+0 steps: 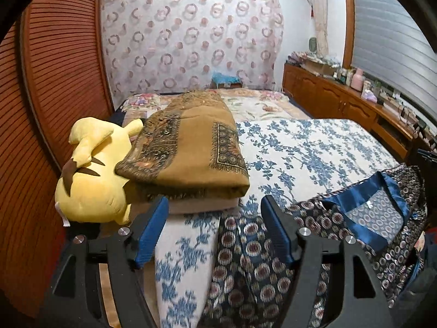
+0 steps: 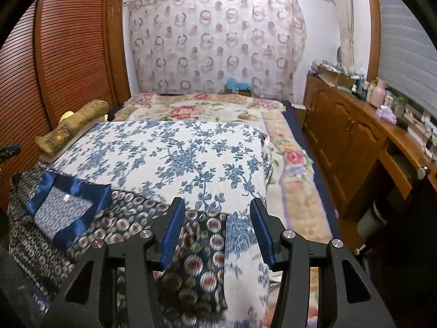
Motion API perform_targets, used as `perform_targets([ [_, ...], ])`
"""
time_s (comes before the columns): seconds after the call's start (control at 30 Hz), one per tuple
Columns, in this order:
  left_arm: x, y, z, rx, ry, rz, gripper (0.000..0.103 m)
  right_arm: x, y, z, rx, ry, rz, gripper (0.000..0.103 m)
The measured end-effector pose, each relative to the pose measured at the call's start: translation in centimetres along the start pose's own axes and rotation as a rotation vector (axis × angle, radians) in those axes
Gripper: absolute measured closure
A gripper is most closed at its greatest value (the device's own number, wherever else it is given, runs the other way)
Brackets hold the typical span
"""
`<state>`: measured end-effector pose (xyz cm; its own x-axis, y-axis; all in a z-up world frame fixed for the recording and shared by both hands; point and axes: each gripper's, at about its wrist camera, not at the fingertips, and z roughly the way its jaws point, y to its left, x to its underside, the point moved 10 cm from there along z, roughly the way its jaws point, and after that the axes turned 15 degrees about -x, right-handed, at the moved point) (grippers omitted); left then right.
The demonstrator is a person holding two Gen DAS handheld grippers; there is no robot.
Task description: Fold small clothes
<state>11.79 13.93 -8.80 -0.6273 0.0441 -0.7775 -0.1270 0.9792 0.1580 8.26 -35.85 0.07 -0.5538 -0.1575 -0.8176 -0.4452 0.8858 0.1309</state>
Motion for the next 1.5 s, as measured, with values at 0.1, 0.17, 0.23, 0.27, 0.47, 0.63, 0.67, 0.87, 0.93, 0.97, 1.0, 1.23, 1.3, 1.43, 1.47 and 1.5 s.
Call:
perform_targets([
  [0.1, 0.3, -0.7, 1.8, 0.007, 0.043, 0.020, 0.032, 0.0, -0.1, 1.7, -0.008, 0.022, 0.000, 0.052],
  [0.17, 1.0, -1.2, 2.8, 0.009, 0.076, 0.029, 0.032, 0.1, 0.1, 2.6, -0.027, 0.038, 0.012, 0.052],
  [0.23, 1.6, -1.6, 3.3, 0.012, 0.097, 0.041, 0.032, 0.3, 0.1, 3.2, -0.041, 0.054, 0.018, 0.052],
  [0.27, 2.0, -1.9, 3.6, 0.016, 0.110, 0.047, 0.032, 0.4, 0.2, 3.5, -0.043, 0.065, 0.021, 0.052],
  [0.47, 4.4, -2.4, 5.0, 0.020, 0.187, 0.056, 0.032, 1.1, -0.2, 4.7, -0.044, 0.126, 0.027, 0.052],
  [0.63, 5.6, -2.6, 5.5, 0.034, 0.219, 0.051, 0.036, 2.0, -1.0, 5.3, -0.043, 0.174, 0.057, 0.051],
  [0.67, 5.7, -2.7, 5.5, 0.035, 0.221, 0.052, 0.036, 2.3, -1.1, 5.4, -0.034, 0.189, 0.060, 0.051],
  [0.87, 6.0, -2.9, 5.9, 0.047, 0.230, 0.049, 0.041, 2.9, -1.0, 6.5, -0.036, 0.219, 0.069, 0.050],
  [0.93, 6.1, -3.1, 6.0, 0.066, 0.237, 0.044, 0.046, 2.9, -0.9, 6.5, -0.035, 0.218, 0.069, 0.050],
  [0.97, 6.1, -3.2, 6.0, 0.069, 0.233, 0.046, 0.052, 2.9, -0.8, 6.6, -0.035, 0.220, 0.067, 0.050],
  [1.0, 6.1, -3.3, 5.9, 0.078, 0.230, 0.052, 0.055, 2.9, -0.8, 7.1, -0.036, 0.223, 0.064, 0.050],
  [1.23, 5.9, -4.3, 5.5, 0.096, 0.230, 0.079, 0.078, 3.2, 0.5, 7.3, -0.071, 0.243, 0.031, 0.050],
  [1.3, 5.9, -4.4, 5.4, 0.094, 0.225, 0.082, 0.088, 3.2, 0.6, 7.3, -0.078, 0.245, 0.023, 0.060],
  [1.43, 5.0, -4.6, 4.1, 0.098, 0.173, 0.069, 0.099, 3.1, 1.3, 7.0, -0.101, 0.229, -0.006, 0.094],
  [1.47, 4.3, -4.6, 3.2, 0.105, 0.143, 0.054, 0.099, 2.7, 1.1, 6.5, -0.071, 0.198, -0.007, 0.095],
  [1.5, 4.0, -4.5, 2.6, 0.108, 0.124, 0.044, 0.099, 2.0, 1.0, 5.7, -0.055, 0.159, 0.001, 0.096],
])
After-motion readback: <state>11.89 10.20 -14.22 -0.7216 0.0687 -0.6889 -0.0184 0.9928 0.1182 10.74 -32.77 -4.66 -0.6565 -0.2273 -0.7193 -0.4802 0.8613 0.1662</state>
